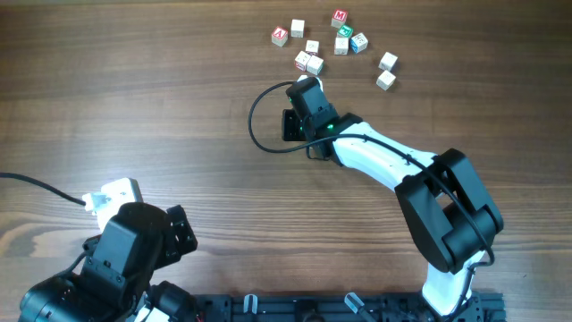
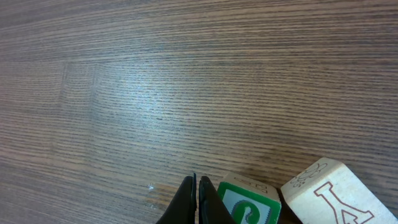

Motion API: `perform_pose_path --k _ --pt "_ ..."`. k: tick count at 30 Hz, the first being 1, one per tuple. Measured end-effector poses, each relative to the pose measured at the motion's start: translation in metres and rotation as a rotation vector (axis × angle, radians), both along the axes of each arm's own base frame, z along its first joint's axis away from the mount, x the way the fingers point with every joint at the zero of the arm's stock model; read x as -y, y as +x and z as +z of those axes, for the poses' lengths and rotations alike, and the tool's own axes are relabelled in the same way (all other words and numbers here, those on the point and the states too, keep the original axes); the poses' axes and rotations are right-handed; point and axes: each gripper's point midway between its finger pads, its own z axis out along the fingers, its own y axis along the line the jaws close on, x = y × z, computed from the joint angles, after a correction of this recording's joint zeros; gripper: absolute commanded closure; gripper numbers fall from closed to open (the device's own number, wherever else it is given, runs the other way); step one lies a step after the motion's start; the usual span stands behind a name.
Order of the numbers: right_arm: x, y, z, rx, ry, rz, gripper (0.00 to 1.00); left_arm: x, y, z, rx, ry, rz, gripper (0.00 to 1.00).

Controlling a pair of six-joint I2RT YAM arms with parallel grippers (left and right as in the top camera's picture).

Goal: Form a circle

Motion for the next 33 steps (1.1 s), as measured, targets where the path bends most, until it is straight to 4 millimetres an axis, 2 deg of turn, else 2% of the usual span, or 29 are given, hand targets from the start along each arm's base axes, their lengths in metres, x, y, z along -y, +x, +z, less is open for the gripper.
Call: perform_pose_path --k 33 --pt "-0.0020 0.0086 0.0057 0.043 0.011 -0.012 0.95 0.0001 0.0000 0.0000 0.000 0.000 0.000 0.00"
